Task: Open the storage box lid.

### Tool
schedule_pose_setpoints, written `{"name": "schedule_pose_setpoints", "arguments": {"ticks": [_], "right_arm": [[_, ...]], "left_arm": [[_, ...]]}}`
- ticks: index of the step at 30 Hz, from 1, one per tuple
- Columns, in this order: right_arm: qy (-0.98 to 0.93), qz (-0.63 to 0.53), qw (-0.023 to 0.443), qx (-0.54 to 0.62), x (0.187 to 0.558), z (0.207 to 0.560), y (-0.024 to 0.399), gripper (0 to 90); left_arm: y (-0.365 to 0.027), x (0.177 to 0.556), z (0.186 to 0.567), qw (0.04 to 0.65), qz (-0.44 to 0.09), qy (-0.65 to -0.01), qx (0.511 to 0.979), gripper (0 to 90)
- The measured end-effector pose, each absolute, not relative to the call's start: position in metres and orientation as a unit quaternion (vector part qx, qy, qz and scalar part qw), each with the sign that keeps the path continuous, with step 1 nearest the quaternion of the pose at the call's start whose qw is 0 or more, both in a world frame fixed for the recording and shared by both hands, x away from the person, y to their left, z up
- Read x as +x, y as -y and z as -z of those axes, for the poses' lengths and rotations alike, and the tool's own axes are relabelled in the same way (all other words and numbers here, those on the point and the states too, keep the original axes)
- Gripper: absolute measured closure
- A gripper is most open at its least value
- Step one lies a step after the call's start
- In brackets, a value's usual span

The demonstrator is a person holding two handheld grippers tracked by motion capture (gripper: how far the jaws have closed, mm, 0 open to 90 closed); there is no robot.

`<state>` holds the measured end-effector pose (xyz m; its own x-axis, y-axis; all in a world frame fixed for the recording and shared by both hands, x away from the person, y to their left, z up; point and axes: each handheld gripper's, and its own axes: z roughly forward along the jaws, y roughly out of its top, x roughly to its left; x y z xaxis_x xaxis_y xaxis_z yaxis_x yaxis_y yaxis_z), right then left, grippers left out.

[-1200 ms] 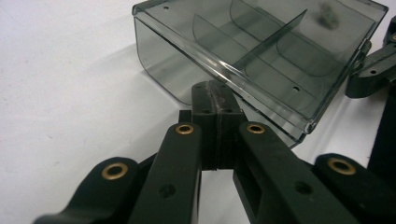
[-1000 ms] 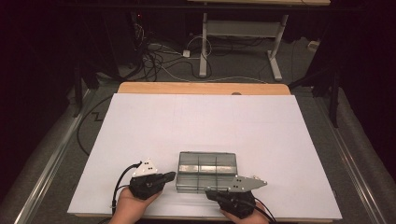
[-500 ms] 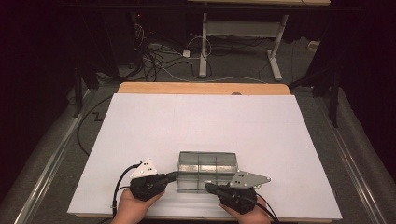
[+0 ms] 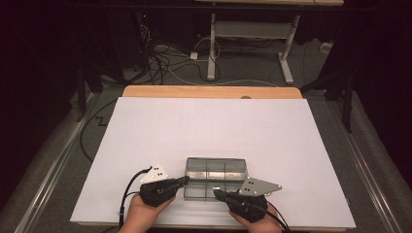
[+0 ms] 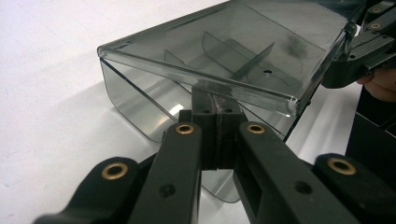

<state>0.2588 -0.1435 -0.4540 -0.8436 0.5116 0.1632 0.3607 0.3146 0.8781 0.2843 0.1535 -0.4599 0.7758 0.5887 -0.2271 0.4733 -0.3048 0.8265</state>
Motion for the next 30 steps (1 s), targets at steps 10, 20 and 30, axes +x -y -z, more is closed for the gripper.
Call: {"name": "schedule_pose_setpoints", "arguments": {"ticks": [10,20,30], "right_arm": [[-0.809,-0.511,0.086,0.279,0.257,0.457,0.152,90.0],[-0.798,-0.505,0.107,0.311,0.255,0.457,0.169,90.0],[-0.786,-0.498,0.128,0.344,0.251,0.455,0.189,90.0]], "left_arm": [[-0.155,0.285,0.459,0.490,-0.066,-0.329,0.805,87.3],[-0.154,0.291,0.457,0.492,-0.072,-0.321,0.806,87.3],[-0.153,0.296,0.456,0.494,-0.070,-0.319,0.806,87.2]]}}
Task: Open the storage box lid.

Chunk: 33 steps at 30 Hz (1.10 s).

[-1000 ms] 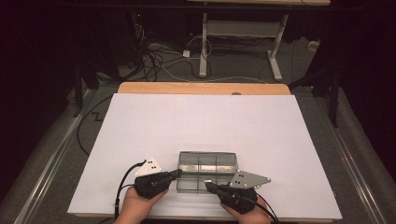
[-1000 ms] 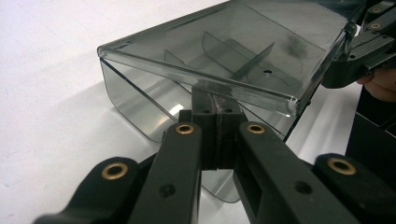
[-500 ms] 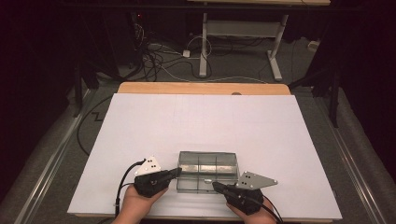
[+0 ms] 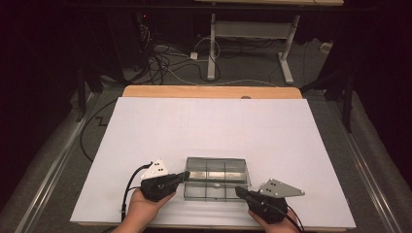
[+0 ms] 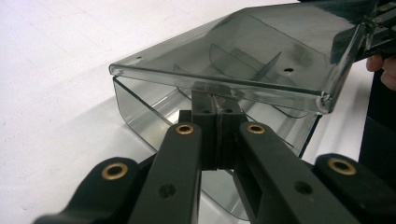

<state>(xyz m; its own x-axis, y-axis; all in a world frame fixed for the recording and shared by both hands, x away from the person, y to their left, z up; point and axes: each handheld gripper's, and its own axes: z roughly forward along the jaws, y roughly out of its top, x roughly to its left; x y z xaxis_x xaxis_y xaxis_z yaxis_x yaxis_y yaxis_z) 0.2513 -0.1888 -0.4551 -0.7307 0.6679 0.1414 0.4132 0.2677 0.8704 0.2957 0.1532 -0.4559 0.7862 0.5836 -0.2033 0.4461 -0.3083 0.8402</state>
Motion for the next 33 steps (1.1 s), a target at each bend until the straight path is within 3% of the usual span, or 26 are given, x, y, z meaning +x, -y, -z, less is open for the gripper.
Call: {"name": "schedule_pose_setpoints", "arguments": {"ticks": [33], "right_arm": [[-0.757,-0.487,0.181,0.396,0.259,0.454,0.238,90.0]], "left_arm": [[-0.154,0.301,0.456,0.497,-0.070,-0.315,0.805,87.2]]}}
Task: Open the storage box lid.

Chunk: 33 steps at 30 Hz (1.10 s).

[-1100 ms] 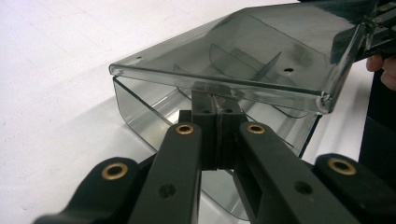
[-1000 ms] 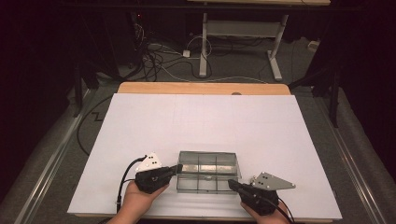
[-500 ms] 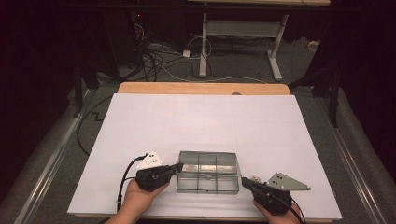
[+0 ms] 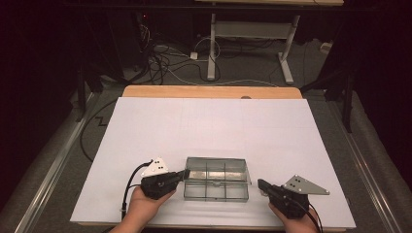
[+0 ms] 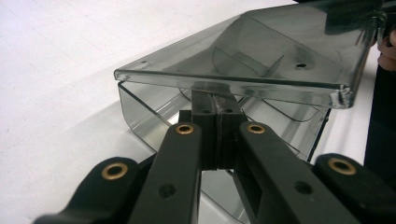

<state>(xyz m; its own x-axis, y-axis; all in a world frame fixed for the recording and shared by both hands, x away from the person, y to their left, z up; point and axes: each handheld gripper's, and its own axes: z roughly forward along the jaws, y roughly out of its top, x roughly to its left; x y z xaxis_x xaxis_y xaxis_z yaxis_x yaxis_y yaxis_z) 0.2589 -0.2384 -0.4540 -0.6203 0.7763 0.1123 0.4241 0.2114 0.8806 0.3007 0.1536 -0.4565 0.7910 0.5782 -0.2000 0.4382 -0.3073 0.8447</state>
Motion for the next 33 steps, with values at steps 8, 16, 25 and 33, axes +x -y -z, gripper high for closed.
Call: {"name": "schedule_pose_setpoints", "arguments": {"ticks": [8,16,25,33], "right_arm": [[-0.753,-0.493,0.190,0.391,0.267,0.451,0.239,90.0],[-0.749,-0.503,0.192,0.387,0.282,0.450,0.238,90.0],[-0.750,-0.502,0.194,0.384,0.303,0.450,0.232,90.0],[-0.750,-0.502,0.194,0.385,0.323,0.451,0.228,90.0]], "left_arm": [[-0.152,0.299,0.457,0.500,-0.072,-0.314,0.804,87.2],[-0.151,0.297,0.459,0.498,-0.072,-0.312,0.806,87.3],[-0.153,0.294,0.461,0.492,-0.076,-0.304,0.812,87.2],[-0.149,0.305,0.457,0.504,-0.085,-0.309,0.802,87.3]]}}
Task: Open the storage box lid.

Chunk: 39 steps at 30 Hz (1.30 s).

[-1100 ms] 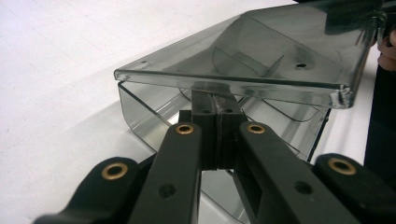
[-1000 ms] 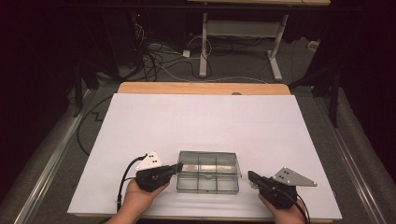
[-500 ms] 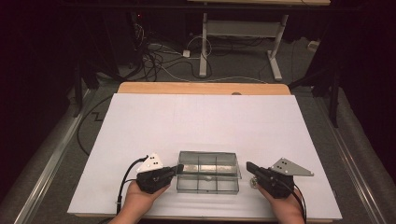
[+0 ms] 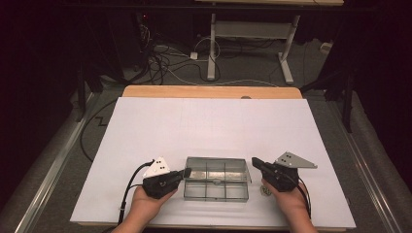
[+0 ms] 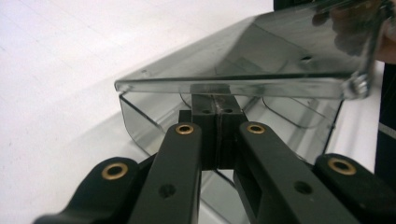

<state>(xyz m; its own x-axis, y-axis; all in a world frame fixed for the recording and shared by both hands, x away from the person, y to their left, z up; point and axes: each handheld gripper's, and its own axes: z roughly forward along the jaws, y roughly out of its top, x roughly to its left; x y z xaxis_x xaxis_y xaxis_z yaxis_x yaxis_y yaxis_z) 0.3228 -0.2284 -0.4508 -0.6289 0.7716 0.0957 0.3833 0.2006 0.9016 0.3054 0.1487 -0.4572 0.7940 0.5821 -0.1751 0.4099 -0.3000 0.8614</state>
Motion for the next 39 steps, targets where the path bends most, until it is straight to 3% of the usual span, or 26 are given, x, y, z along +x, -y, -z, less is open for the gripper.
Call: {"name": "schedule_pose_setpoints", "arguments": {"ticks": [15,39], "right_arm": [[-0.749,-0.500,0.196,0.389,0.352,0.444,0.216,90.0],[-0.738,-0.520,0.199,0.381,0.359,0.433,0.204,90.0]], "left_arm": [[-0.141,0.325,0.450,0.514,-0.095,-0.304,0.796,87.3],[-0.142,0.341,0.450,0.519,-0.095,-0.318,0.788,87.3]]}}
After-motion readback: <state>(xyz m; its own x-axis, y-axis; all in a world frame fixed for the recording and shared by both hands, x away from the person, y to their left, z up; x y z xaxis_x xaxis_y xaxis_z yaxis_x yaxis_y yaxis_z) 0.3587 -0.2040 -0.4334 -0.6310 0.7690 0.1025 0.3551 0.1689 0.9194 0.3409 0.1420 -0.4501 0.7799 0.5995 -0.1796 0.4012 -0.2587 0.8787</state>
